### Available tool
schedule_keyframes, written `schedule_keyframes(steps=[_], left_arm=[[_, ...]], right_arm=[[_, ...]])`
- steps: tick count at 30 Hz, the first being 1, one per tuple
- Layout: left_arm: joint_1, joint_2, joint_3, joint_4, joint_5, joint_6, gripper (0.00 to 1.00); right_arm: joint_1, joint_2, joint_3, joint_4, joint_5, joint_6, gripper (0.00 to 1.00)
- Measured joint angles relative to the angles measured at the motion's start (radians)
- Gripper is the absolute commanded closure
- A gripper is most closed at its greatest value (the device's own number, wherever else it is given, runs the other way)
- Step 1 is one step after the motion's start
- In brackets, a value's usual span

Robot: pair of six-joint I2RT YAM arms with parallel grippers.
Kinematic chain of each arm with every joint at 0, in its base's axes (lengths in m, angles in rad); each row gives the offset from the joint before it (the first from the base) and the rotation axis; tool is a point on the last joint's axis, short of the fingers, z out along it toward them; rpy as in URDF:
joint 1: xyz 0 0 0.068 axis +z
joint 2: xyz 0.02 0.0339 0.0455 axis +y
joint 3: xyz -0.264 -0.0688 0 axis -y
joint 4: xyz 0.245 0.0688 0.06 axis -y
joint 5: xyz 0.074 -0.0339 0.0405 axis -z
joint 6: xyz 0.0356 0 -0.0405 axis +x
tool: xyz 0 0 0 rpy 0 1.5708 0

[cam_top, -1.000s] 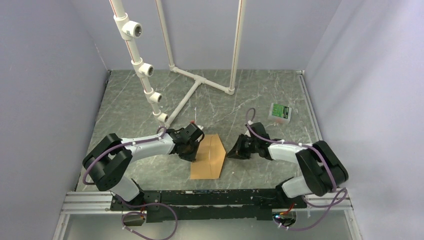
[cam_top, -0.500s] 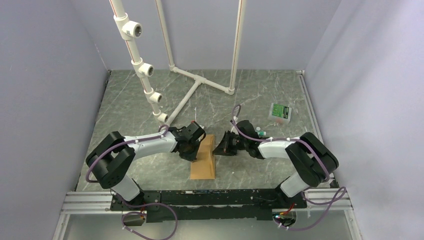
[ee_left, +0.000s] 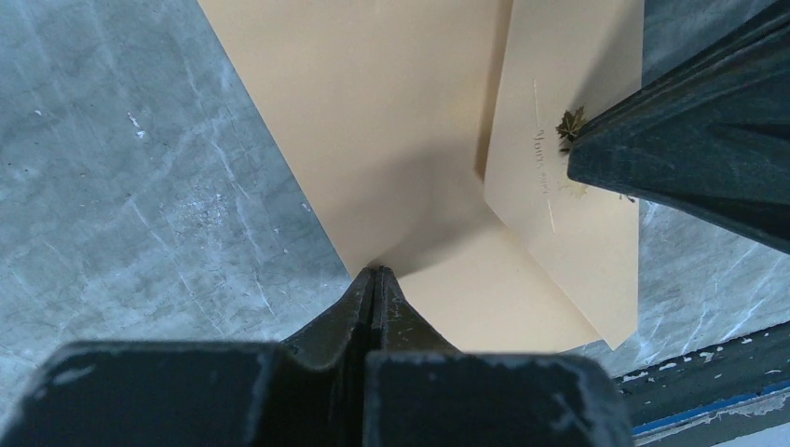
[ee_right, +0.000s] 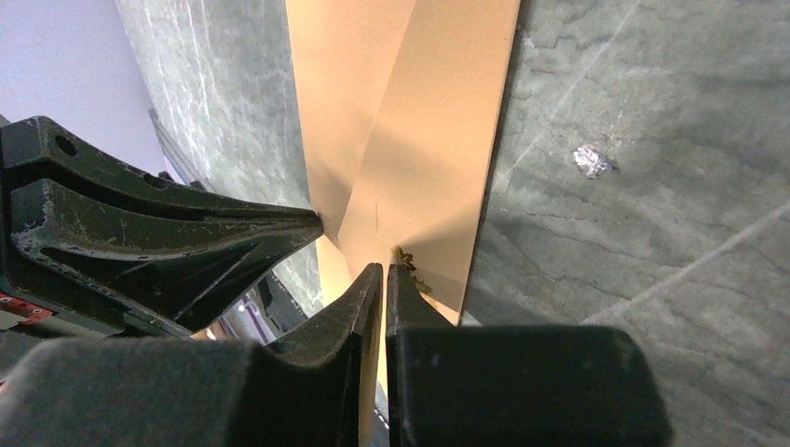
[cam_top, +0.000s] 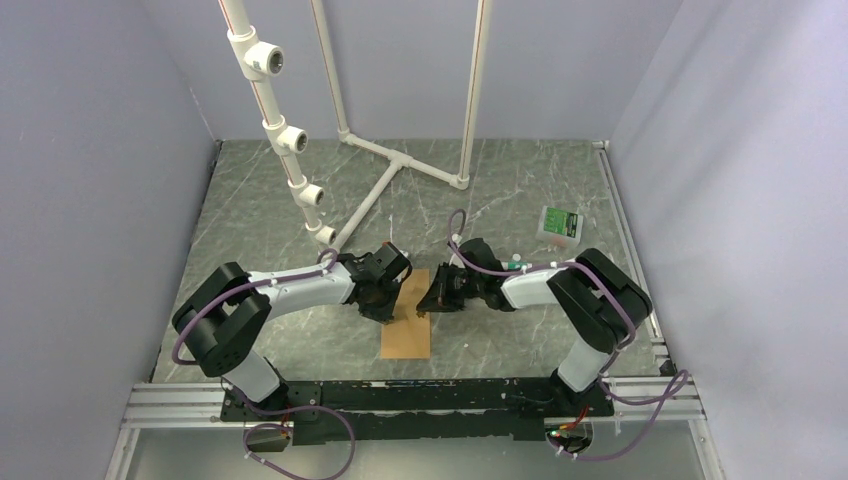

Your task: Place the letter into the envelope and seal it

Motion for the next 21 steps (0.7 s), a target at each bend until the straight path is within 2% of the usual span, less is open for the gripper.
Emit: schedule_keyframes(steps=[21], left_arm=[[0.000, -0.001, -0.001, 0.000, -0.001, -0.005, 0.97]], right_arm=[[0.003, 0.141, 0.015, 0.161, -0.118, 0.070, 0.96]])
